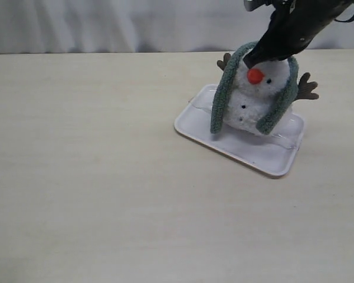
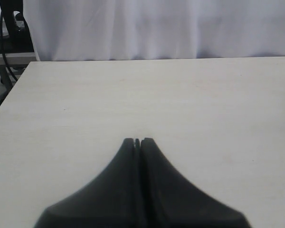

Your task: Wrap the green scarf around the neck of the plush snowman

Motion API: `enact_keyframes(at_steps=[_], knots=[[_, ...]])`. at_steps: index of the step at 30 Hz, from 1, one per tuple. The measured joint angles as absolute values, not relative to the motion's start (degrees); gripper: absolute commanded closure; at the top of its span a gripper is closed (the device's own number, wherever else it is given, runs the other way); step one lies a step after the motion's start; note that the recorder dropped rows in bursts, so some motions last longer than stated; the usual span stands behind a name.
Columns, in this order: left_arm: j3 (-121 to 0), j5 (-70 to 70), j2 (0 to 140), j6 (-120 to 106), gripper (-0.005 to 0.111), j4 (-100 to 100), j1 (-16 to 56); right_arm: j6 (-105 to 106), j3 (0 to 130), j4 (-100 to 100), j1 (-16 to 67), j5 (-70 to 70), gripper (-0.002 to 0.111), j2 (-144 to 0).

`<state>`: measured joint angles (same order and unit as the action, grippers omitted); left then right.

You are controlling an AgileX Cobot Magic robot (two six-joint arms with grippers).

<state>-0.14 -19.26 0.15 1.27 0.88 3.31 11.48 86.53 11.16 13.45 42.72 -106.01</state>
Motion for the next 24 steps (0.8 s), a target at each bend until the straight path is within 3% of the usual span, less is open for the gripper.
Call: enact_keyframes(at_steps=[8,24], knots=[[-0.14,-19.26,0.15,1.27,0.107,0.88,3.31,14.04,86.46,10.58,14.85,51.51,0.104,-105.68],[-0.14,-19.26,0.15,1.27,0.107,1.05,3.31,14.26,82.36,10.14,14.85,49.11,0.104,-104.78]])
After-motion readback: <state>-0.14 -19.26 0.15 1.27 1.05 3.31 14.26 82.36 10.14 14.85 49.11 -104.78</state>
